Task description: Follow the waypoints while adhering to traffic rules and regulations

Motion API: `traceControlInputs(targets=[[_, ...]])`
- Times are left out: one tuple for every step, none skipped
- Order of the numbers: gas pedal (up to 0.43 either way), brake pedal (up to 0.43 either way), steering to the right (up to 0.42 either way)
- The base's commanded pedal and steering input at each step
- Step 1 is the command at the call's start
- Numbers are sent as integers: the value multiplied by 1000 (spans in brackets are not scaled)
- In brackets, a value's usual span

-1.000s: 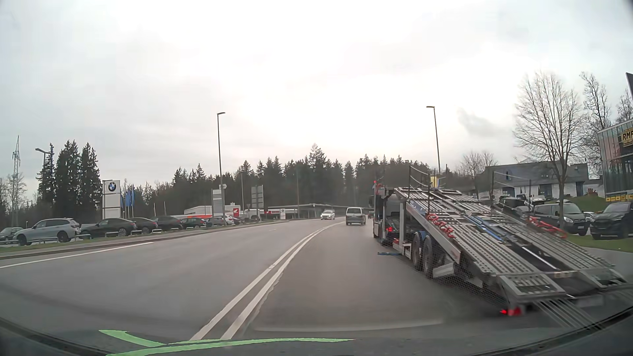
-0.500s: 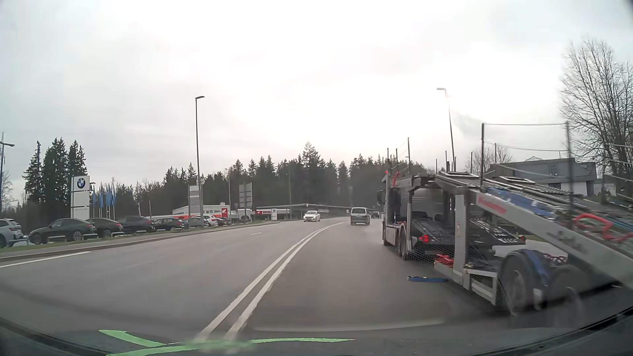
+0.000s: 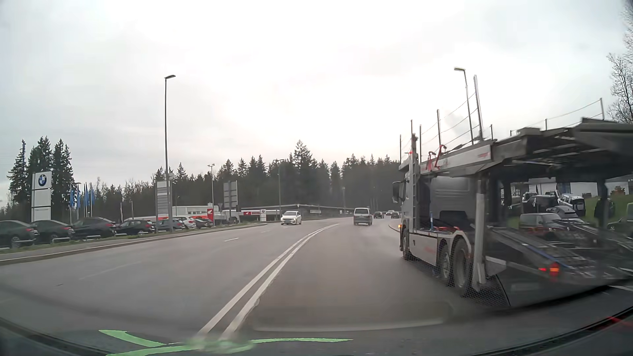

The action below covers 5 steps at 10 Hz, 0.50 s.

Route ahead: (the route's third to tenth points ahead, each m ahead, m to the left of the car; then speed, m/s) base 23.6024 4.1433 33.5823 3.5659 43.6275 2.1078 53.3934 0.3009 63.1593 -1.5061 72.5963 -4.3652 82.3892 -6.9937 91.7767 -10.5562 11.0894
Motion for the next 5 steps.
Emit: traceControlInputs(targets=[[157,0,17],[157,0,17],[157,0,17],[150,0,17],[150,0,17]])
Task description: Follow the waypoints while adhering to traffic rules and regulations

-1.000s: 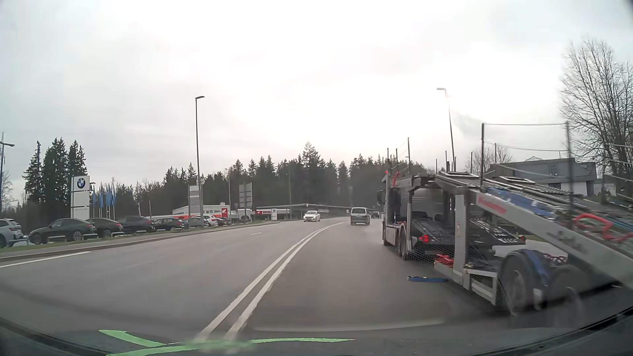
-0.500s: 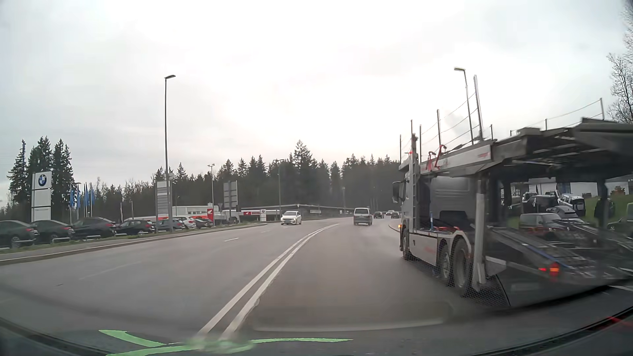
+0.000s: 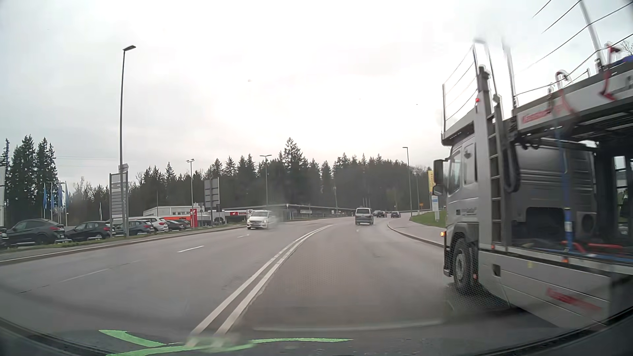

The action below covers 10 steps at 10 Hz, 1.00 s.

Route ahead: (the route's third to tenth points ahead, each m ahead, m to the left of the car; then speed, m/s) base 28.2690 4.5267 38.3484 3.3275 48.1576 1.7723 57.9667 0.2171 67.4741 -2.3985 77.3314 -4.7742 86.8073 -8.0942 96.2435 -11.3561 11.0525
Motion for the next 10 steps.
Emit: traceControlInputs(targets=[[138,0,17],[130,0,17],[130,0,17],[130,0,17],[130,0,17],[130,0,18],[138,0,19],[150,0,19],[169,0,20],[177,0,20]])
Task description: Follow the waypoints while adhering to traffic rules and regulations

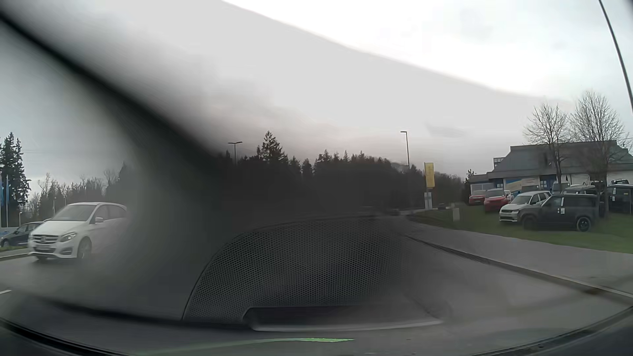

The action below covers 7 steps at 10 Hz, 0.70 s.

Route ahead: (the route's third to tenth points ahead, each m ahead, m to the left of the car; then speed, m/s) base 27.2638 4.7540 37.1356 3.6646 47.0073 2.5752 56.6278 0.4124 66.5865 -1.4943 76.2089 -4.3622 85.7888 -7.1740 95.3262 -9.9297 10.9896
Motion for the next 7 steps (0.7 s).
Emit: traceControlInputs(targets=[[197,0,20],[197,0,21],[197,0,23],[209,0,23],[209,0,23],[209,0,23],[209,0,21]])
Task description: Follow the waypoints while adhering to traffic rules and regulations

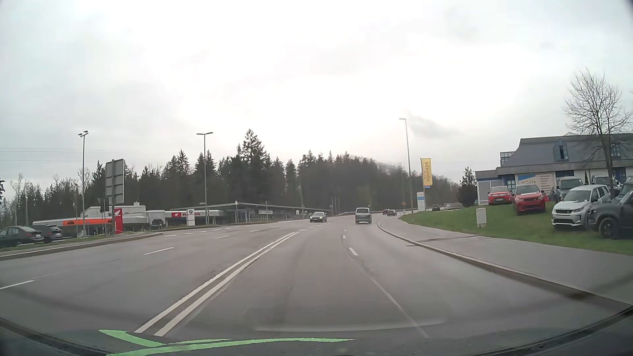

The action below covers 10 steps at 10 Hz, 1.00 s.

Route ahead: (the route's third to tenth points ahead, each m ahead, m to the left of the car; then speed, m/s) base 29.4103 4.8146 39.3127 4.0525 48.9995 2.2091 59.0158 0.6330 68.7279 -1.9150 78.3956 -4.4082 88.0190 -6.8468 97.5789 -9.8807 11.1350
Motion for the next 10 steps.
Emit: traceControlInputs(targets=[[209,0,18],[209,0,17],[209,0,16],[209,0,16],[209,0,16],[209,0,16],[209,0,16],[209,0,16],[209,0,17],[209,0,17]])
